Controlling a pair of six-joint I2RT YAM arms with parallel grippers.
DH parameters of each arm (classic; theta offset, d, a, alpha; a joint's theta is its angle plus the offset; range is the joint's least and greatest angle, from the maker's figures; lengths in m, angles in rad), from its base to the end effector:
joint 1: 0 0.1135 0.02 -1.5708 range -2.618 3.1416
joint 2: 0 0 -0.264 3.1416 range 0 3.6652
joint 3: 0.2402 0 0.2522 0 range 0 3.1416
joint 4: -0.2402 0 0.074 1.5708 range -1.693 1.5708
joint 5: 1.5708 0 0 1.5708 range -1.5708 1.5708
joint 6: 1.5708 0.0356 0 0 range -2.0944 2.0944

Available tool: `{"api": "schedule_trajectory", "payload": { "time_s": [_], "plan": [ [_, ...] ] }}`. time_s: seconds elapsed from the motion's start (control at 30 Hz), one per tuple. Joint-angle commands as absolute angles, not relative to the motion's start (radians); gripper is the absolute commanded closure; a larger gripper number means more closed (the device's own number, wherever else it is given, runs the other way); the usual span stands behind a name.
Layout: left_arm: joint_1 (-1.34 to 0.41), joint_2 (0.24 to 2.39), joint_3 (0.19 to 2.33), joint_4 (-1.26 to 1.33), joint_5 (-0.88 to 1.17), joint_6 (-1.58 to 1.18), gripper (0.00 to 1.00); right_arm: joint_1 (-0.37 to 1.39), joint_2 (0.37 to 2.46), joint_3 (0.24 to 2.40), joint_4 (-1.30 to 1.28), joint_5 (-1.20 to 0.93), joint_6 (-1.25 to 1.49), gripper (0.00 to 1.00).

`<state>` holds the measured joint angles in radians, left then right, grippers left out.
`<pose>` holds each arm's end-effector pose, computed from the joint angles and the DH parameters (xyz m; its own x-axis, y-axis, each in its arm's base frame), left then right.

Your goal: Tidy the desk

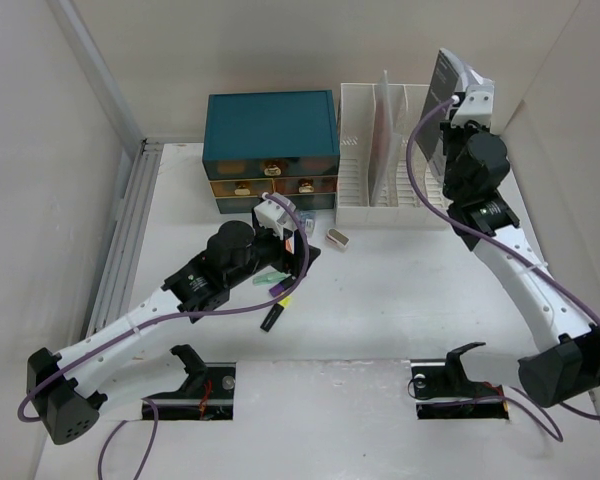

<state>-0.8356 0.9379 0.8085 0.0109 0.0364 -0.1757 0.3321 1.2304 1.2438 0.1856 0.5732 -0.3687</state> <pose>0.1488 -0.1665 0.3413 -0.2119 -0.0261 -0.9769 0.7398 0.6489 -0.1778 0.2690 0.0723 0.4462 0.0919 -0.2886 -0.9530 0.2807 0.9258 -0.2533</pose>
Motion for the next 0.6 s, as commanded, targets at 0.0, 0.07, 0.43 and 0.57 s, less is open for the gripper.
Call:
{"api": "schedule_trajectory", "payload": {
  "time_s": [0.0,0.07,0.43,0.57],
  "plan": [
    [-0.834,0.919,0.795,0.060,0.034,-0.166,0.24,0.322,1.197,1.259,0.341,0.601,-0.382,1.00],
    [-0.834,0.919,0.795,0.060,0.034,-0.166,0.24,0.322,1.197,1.259,0.341,0.601,-0.382,1.00],
    [-0.834,0.910,0.795,0.060,0.025,-0.166,0.24,0.295,1.392,1.311,0.351,0.512,-0.266,1.00],
    [-0.834,0.910,0.795,0.060,0.015,-0.166,0.24,0.304,1.469,1.356,0.371,0.512,-0.218,1.00]
  ]
}}
